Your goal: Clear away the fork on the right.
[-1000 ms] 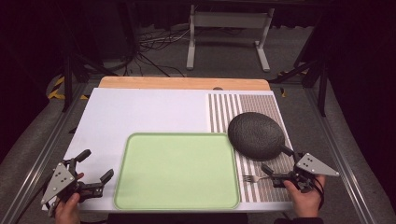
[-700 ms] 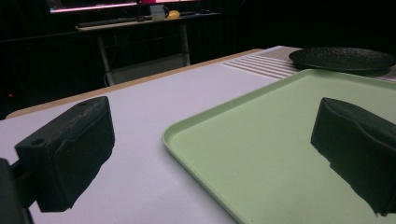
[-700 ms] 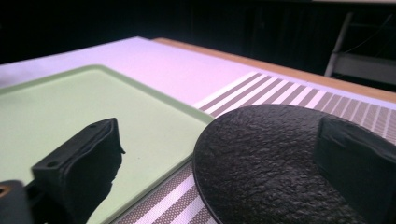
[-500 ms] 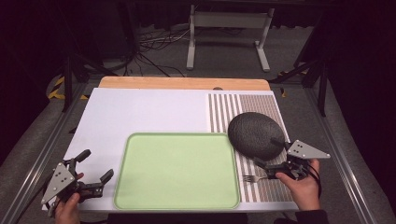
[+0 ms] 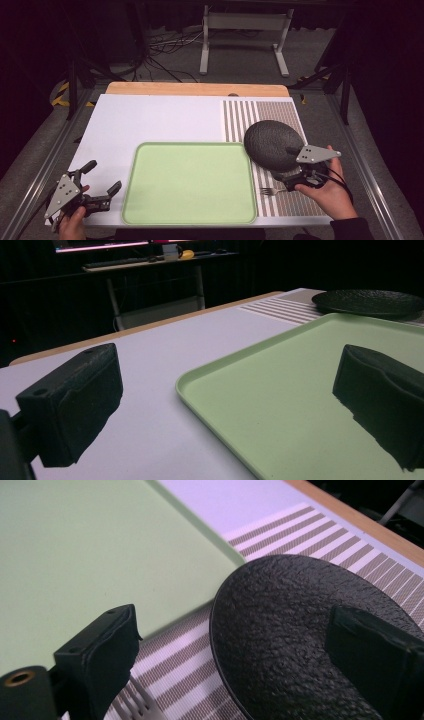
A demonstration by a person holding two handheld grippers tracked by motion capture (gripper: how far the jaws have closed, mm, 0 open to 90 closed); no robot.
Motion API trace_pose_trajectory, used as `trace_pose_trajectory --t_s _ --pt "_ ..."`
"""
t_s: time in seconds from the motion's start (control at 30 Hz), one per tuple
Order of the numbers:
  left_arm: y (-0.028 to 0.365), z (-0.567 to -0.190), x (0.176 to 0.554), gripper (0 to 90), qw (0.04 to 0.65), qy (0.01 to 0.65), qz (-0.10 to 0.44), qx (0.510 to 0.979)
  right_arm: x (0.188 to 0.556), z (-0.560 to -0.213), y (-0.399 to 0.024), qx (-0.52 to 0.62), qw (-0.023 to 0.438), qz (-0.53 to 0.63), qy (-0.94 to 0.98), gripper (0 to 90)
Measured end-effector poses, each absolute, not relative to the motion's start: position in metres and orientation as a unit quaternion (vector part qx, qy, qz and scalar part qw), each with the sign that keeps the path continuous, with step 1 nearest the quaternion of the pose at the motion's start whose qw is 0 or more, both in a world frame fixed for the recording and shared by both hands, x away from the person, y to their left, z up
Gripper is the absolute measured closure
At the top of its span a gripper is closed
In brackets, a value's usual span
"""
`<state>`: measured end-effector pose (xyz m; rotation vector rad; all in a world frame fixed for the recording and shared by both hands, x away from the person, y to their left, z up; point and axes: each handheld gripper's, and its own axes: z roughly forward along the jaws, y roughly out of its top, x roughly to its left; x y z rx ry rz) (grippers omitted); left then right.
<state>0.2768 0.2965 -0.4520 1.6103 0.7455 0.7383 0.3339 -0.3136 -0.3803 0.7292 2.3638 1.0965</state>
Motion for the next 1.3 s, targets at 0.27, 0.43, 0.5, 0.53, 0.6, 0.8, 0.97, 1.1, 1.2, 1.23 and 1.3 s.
trace_pose_trajectory --t_s 0.27,0.43,0.5,0.53,0.6,0.8,0.97,1.1,1.2,1.23,1.3 --pt "0.297 -0.452 0.277 0.4 0.573 0.319 0.315 0.686 0.341 -0.374 -0.305 0.243 0.194 0.315 0.896 6.0" --pt "0.297 -0.452 0.277 0.4 0.573 0.319 0.315 0.686 0.349 -0.373 -0.299 0.228 0.184 0.277 0.915 7.4" --pt "0.297 -0.452 0.277 0.4 0.573 0.319 0.315 0.686 0.351 -0.374 -0.297 0.226 0.179 0.263 0.921 7.6" --pt "0.297 -0.452 0.277 0.4 0.573 0.319 0.314 0.687 0.352 -0.374 -0.296 0.225 0.176 0.255 0.924 7.6" --pt "0.297 -0.452 0.277 0.4 0.573 0.319 0.314 0.686 0.354 -0.374 -0.295 0.220 0.170 0.245 0.929 7.9" --pt "0.297 -0.452 0.277 0.3 0.573 0.318 0.313 0.687 0.357 -0.375 -0.293 0.213 0.151 0.218 0.940 9.1" --pt "0.297 -0.452 0.277 0.3 0.573 0.319 0.313 0.688 0.359 -0.375 -0.291 0.204 0.140 0.194 0.949 8.3" --pt "0.296 -0.452 0.277 0.3 0.573 0.318 0.313 0.687 0.360 -0.376 -0.289 0.199 0.127 0.178 0.955 6.7" --pt "0.296 -0.452 0.277 0.3 0.572 0.318 0.312 0.688 0.360 -0.379 -0.288 0.195 0.112 0.146 0.963 6.3" --pt "0.296 -0.452 0.277 0.3 0.573 0.318 0.311 0.688 0.360 -0.380 -0.288 0.191 0.103 0.135 0.967 6.5" --pt "0.296 -0.452 0.277 0.3 0.572 0.318 0.312 0.689 0.359 -0.382 -0.287 0.190 0.097 0.124 0.969 6.5"
